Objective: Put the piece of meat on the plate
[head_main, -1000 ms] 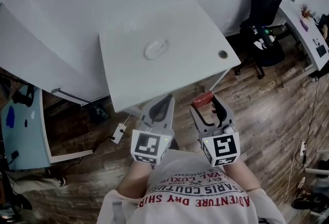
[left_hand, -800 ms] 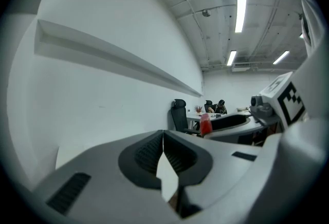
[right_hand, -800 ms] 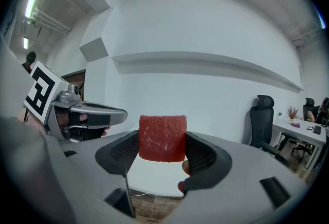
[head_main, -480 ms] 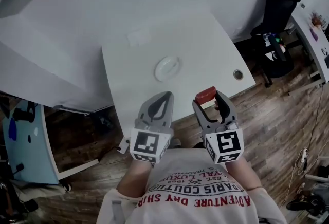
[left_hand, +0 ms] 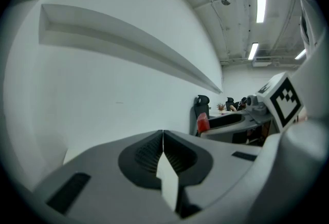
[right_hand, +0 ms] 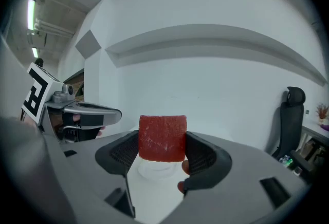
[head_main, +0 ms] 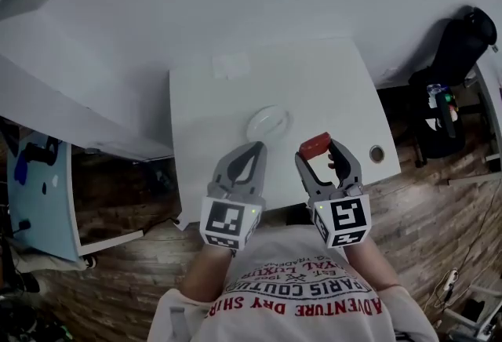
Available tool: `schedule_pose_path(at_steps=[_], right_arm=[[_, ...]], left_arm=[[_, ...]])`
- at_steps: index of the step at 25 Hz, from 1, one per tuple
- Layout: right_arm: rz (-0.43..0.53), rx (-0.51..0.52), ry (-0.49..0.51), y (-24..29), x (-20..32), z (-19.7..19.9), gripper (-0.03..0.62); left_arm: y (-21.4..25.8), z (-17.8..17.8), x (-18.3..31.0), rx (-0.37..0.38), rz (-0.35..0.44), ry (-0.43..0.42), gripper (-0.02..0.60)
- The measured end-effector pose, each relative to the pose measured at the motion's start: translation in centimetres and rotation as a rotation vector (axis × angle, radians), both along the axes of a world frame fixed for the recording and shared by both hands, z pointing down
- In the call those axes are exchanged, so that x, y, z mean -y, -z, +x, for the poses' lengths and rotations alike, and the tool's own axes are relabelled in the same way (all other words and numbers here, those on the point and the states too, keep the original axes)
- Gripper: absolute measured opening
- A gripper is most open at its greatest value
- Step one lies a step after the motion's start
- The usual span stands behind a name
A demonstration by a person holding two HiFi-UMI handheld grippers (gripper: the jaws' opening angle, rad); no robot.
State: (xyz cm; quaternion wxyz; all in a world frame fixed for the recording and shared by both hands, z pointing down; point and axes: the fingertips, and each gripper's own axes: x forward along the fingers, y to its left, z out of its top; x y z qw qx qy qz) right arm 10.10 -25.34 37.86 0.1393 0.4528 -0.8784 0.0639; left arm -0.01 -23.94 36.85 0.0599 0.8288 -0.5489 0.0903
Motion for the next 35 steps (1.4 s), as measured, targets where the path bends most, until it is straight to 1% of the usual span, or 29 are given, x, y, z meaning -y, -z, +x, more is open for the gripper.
schedule_pose_path(at_steps=[3, 8, 13, 18, 23, 27, 30, 35], right_arm=[[-0.013, -0.008, 0.066, -0.4, 3.2, 0.2, 0.290], [-0.060, -0.039, 0.182, -2.4, 7.0, 0.5, 0.290], [-0.126, -0.059, 0.275, -5.1, 9.4, 0.4, 0.290], [-0.190, -0.093, 0.357, -8.0, 10.1, -1.6, 0.289], [-0.252, -0.148, 0.408, -11.3, 10.5, -4.6, 0.288], [-0.331, -0.213, 0.428, -14.8, 10.2, -6.3, 0.288], [-0.387, -0.261, 0.437, -17.3, 10.1, -7.3, 0.288], [-0.433, -0.331, 0.450, -20.4, 10.5, -9.0, 0.288]], left_arm=[[-0.4, 0.1, 2.2, -0.004, -0.018, 0.078, 0.008], [-2.3, 0.7, 4.5, -0.031, -0.080, 0.198, 0.008], [-4.3, 0.8, 5.4, -0.049, -0.125, 0.304, 0.008], [-7.2, -0.8, 5.4, -0.058, -0.194, 0.386, 0.008], [-10.2, -3.4, 5.9, -0.068, -0.259, 0.422, 0.008], [-12.6, -5.1, 5.7, -0.076, -0.314, 0.435, 0.008], [-14.0, -5.8, 5.6, -0.090, -0.350, 0.424, 0.008], [-15.6, -6.7, 6.1, -0.108, -0.379, 0.409, 0.008]])
